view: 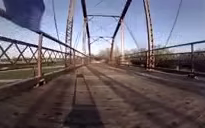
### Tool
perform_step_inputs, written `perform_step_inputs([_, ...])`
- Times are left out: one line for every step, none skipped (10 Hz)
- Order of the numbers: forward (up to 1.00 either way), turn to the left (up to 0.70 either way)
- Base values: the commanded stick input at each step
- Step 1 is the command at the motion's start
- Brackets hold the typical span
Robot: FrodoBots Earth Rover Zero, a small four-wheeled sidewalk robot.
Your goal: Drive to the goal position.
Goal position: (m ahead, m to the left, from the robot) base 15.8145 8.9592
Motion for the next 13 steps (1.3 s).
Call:
perform_step_inputs([0.70,0.00])
perform_step_inputs([0.70,0.00])
perform_step_inputs([0.70,0.00])
perform_step_inputs([0.70,0.00])
perform_step_inputs([0.70,0.00])
perform_step_inputs([0.70,0.00])
perform_step_inputs([0.70,0.00])
perform_step_inputs([0.70,0.00])
perform_step_inputs([0.70,0.00])
perform_step_inputs([0.70,0.00])
perform_step_inputs([0.70,0.00])
perform_step_inputs([0.70,0.00])
perform_step_inputs([0.70,0.00])
